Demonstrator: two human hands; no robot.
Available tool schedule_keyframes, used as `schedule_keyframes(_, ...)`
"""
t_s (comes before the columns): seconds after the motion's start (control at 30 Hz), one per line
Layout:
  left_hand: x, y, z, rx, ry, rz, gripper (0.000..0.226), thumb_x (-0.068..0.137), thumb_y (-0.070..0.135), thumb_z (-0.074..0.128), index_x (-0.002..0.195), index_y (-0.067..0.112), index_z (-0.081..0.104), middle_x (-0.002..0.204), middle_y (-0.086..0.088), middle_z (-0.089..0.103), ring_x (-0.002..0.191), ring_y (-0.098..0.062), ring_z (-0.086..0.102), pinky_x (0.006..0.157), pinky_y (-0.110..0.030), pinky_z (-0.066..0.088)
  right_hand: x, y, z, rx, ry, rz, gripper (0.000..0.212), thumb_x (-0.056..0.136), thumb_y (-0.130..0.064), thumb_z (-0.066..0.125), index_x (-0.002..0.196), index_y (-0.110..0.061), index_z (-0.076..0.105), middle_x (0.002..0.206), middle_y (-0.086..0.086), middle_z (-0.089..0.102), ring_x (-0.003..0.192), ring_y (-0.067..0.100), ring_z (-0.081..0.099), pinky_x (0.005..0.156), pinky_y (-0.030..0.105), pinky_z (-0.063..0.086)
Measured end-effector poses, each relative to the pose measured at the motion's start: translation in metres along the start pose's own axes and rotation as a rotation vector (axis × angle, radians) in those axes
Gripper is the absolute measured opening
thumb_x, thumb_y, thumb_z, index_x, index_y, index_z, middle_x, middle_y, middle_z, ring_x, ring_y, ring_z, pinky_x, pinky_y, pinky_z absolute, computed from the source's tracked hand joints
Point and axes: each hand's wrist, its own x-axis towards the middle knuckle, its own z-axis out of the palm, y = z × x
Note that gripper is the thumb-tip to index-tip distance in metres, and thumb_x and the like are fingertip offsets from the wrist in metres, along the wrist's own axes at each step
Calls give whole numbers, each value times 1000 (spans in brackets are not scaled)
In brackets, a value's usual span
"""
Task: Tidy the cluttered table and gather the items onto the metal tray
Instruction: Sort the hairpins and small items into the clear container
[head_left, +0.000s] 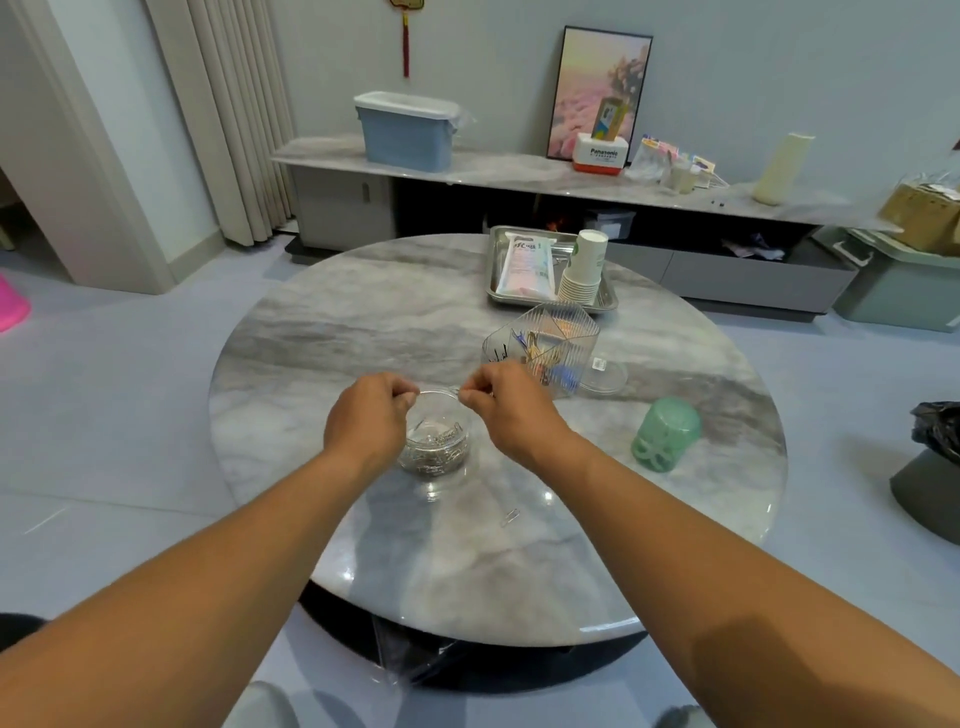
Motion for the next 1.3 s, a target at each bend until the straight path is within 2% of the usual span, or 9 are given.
schedule_keyframes(0.07, 0, -6, -3, -2, 10, 3, 16, 99, 21, 62, 110, 22, 73, 104, 3, 72, 98, -19, 64, 81, -31, 45, 7, -3, 5, -31, -77, 1, 18, 101, -23, 62, 105, -13, 77, 97, -2, 73, 91, 16, 65, 81, 33, 50)
schedule_keyframes(0.17, -15, -9, -2, 16, 41, 73, 2, 92, 29, 69, 92, 28, 67, 88, 11, 65, 83, -13, 62, 70, -30, 41, 3, 9, 4, 6, -74, 52, 23, 101, -20, 61, 119, -13, 74, 114, 1, 74, 106, 16, 65, 95, 33, 50)
schedule_keyframes(0.3, -48, 4, 24, 93, -243, 144, 18, 77, 40, 82, 77, 28, 69, 74, 13, 64, 74, -6, 62, 68, -27, 48, -11, 42, -9, 110, -70, 184, 15, 96, -16, 70, 109, -15, 77, 88, -9, 69, 78, 4, 62, 76, 24, 46)
schedule_keyframes(0.43, -72, 22, 54, 171, -397, 145, 25, 75, 40, 85, 92, 26, 75, 87, 10, 69, 86, -13, 65, 76, -28, 52, -28, 65, -15, 155, -85, 274, 12, 95, -15, 70, 105, -14, 78, 98, 2, 76, 87, 19, 70, 85, 32, 58)
schedule_keyframes(0.83, -83, 28, 76, 481, -501, 243, 19, 99, 22, 60, 112, 9, 66, 119, -14, 57, 108, -37, 60, 85, -40, 49, -51, 76, -8, 147, -123, 333, 17, 99, -22, 65, 103, -13, 78, 83, -7, 69, 80, 9, 61, 80, 25, 49)
schedule_keyframes(1.07, -35, 23, 24, 151, -40, 155, 13, 99, 27, 59, 86, 23, 58, 94, -2, 65, 89, -28, 61, 72, -35, 42, -48, 82, -6, 128, -118, 352, 17, 100, -26, 63, 99, -17, 78, 84, -8, 71, 78, 6, 62, 69, 19, 44)
schedule_keyframes(1.17, -8, 12, 5, 145, -20, 122, 14, 96, 30, 65, 83, 27, 65, 90, 1, 68, 90, -26, 64, 71, -33, 42, -45, 82, -5, 105, -110, 338, 15, 100, -24, 63, 97, -20, 77, 90, -10, 71, 83, 5, 63, 65, 12, 42)
schedule_keyframes(1.23, 1, 0, 4, 167, -13, 127, 14, 96, 41, 65, 100, 29, 71, 106, -2, 68, 106, -28, 62, 80, -36, 45, -43, 82, -5, 86, -62, 324, 15, 100, -22, 62, 102, -19, 77, 94, -8, 71, 91, 9, 65, 69, 13, 42)
schedule_keyframes(1.3, -1, -12, 11, 190, 31, 129, 54, 89, 57, 68, 135, 30, 59, 133, -4, 54, 129, -29, 46, 102, -42, 40, -41, 83, -6, 66, 19, 332, 21, 100, -19, 59, 115, -16, 74, 108, -2, 73, 102, 15, 66, 80, 18, 44)
